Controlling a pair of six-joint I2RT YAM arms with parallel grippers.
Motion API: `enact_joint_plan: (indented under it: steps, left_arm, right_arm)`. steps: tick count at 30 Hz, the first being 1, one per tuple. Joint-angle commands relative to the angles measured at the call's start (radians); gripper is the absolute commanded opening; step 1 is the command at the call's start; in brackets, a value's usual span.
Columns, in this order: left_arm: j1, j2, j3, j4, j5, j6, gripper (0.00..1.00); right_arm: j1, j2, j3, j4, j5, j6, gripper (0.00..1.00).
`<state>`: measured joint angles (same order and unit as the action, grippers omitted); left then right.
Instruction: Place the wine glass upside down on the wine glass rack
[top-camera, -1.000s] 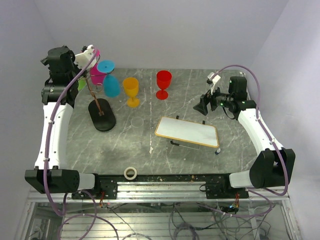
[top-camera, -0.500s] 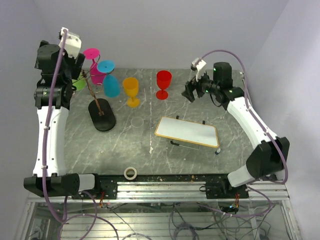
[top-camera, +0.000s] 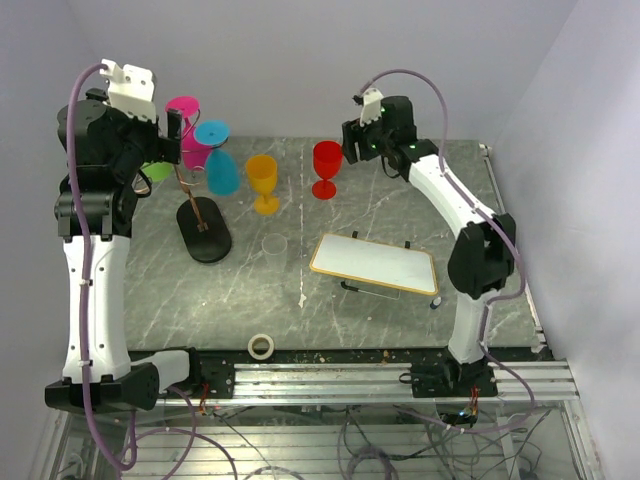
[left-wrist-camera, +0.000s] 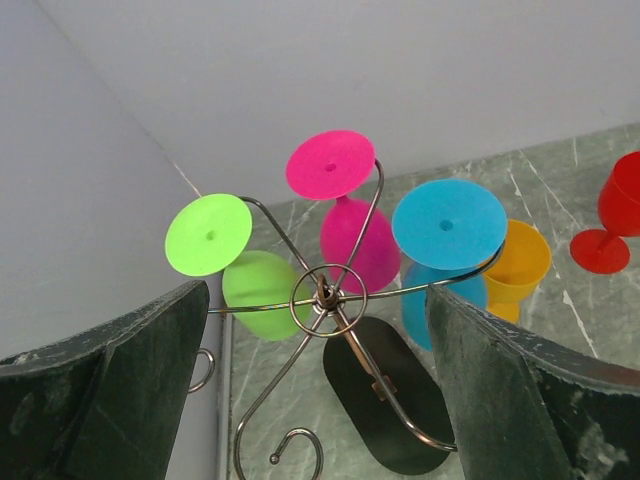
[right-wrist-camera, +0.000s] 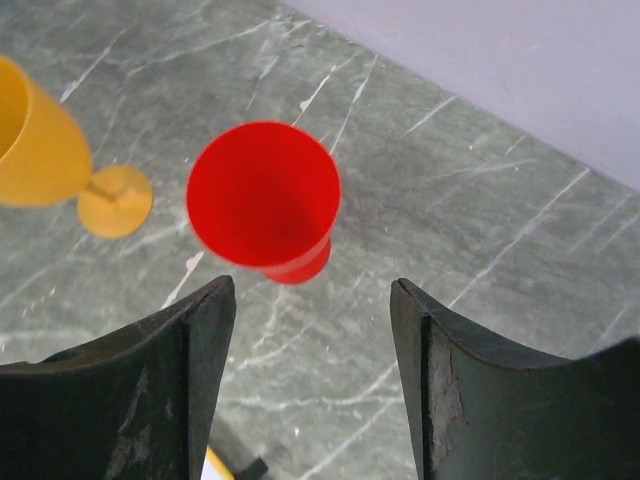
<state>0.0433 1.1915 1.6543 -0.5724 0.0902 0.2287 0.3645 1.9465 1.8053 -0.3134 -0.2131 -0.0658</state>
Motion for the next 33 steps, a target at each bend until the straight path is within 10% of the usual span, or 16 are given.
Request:
enact_joint_plan:
  steps: [1,16,33]
  left_arm:
    - [0.007,0.002,0.001,-0.023,0.072,-0.014,1.00]
    - [0.007,0.020,0.027,-0.049,0.123,-0.006,1.00]
    - [0.007,-0.012,-0.015,-0.046,0.127,0.017,1.00]
  right_arm:
    - [0.015,0.120,0.123,-0.020,0.087,0.081,0.62]
    - [0.048,0.320,0.276,-0.054,0.173,0.080,0.49]
    - [0.045,0.186,0.133,-0.015,0.203,0.026,0.02]
